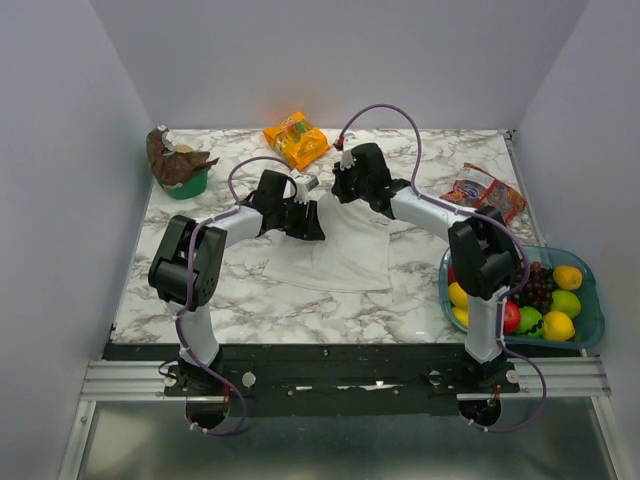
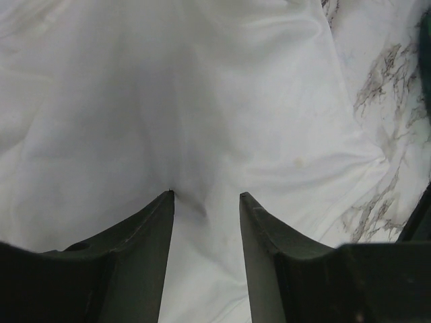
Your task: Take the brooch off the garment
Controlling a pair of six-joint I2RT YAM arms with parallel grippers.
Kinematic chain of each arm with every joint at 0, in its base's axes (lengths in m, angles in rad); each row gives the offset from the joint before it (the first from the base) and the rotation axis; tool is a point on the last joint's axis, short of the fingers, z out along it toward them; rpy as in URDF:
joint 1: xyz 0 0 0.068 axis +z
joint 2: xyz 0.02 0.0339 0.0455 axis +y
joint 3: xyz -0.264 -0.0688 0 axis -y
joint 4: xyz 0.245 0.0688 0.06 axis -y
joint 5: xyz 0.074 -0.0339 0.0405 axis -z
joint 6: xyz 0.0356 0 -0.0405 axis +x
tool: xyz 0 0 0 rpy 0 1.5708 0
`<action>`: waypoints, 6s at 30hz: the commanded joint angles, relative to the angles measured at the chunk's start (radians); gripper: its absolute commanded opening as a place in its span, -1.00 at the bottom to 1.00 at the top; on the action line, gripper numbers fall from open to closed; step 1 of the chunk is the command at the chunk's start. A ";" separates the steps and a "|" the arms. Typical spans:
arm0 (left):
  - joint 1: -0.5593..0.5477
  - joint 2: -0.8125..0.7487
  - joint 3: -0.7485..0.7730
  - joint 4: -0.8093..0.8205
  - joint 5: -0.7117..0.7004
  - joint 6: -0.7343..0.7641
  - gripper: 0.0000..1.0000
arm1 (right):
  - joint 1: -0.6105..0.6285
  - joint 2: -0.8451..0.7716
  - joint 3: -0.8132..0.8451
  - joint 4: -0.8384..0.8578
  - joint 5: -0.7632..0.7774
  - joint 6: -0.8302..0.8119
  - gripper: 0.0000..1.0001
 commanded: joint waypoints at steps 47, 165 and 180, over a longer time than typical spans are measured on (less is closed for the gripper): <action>0.137 -0.184 0.108 -0.197 0.124 0.348 -0.02 | -0.009 -0.039 -0.028 0.014 -0.713 -0.114 -0.99; 0.146 0.071 0.440 -0.757 0.475 0.750 -1.00 | 0.011 0.085 0.124 -0.254 -0.968 -0.274 -0.99; 0.151 0.001 0.256 -0.546 0.515 0.555 -0.45 | 0.007 0.048 0.092 -0.250 -0.913 -0.249 -0.99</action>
